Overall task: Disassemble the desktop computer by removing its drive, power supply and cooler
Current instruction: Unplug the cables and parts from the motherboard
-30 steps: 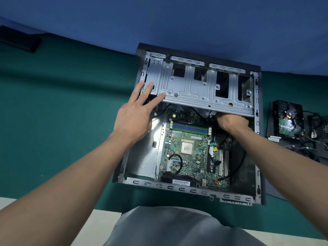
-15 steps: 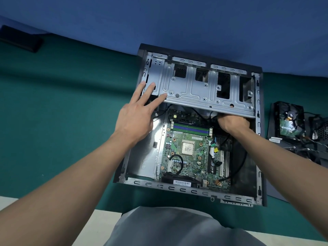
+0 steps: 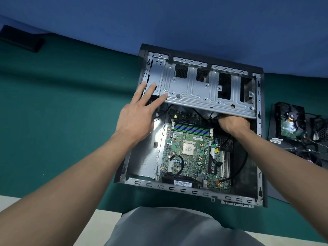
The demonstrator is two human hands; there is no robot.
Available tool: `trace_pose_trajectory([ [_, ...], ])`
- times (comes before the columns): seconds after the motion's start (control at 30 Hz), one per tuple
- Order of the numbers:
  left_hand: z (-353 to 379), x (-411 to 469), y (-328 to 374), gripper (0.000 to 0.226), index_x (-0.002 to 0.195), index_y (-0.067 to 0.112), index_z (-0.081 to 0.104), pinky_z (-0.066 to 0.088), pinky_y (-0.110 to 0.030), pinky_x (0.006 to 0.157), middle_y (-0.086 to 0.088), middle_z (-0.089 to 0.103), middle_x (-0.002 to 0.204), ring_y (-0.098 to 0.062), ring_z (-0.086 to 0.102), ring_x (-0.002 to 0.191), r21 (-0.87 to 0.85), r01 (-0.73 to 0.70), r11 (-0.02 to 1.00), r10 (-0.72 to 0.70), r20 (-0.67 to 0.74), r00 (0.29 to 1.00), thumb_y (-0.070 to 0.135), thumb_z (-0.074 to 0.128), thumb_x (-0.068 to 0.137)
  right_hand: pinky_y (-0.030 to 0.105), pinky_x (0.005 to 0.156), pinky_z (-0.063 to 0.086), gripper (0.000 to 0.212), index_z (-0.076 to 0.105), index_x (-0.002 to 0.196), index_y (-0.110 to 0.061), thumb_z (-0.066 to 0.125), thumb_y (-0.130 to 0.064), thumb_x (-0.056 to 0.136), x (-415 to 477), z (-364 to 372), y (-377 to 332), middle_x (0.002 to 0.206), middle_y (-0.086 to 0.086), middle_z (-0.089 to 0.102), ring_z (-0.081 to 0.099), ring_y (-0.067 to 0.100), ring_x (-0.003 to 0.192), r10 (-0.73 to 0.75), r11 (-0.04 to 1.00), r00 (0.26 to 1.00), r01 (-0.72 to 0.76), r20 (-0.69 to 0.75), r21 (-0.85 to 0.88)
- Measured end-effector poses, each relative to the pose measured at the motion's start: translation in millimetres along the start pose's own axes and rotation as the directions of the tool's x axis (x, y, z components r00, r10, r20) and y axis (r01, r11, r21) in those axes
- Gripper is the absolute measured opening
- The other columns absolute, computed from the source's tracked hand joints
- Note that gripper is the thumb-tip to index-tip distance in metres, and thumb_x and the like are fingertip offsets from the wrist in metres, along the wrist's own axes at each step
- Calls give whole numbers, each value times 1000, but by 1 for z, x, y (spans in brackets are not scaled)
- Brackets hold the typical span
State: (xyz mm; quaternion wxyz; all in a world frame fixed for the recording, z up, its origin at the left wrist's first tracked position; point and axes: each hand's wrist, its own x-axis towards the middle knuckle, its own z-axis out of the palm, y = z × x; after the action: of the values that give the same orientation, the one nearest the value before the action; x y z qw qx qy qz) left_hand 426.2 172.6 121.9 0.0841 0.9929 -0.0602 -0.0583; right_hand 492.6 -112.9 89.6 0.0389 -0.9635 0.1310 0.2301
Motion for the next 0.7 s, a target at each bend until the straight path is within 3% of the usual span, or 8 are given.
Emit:
trace_pose_trajectory([
  [0.17,1,0,-1,81,151,42,22,52,-34,68,3,9,164,-21,-3,150,1,0,1000,0,-5,1000,14,63,86,37,72,38,19,50,94,-14,39,-28,98,0,0,2,86,8,54,47,28,76,15,1000,1000,-15,21,-9],
  [0.33,0,0,-1,82,151,42,22,53,-35,69,3,9,163,-21,-3,150,-2,-3,1000,3,-3,1000,16,63,85,40,77,41,26,49,94,-17,35,-38,100,-1,-1,1,88,7,53,47,28,77,6,1000,1000,-6,5,-30],
  [0.47,0,0,0,80,151,42,22,53,-35,69,3,9,163,-21,-3,150,1,-3,1000,3,-3,1000,15,62,86,37,72,38,23,55,96,-12,39,-29,97,-1,-1,2,91,9,60,49,28,76,28,999,1000,-28,0,-33],
  [0.7,-1,-1,0,79,151,42,21,53,-36,71,4,8,163,-20,-4,150,-5,0,1000,0,2,1000,16,61,87,37,75,39,29,57,106,-11,38,-30,98,-3,-2,2,99,12,61,56,33,86,26,997,999,-24,34,-69],
])
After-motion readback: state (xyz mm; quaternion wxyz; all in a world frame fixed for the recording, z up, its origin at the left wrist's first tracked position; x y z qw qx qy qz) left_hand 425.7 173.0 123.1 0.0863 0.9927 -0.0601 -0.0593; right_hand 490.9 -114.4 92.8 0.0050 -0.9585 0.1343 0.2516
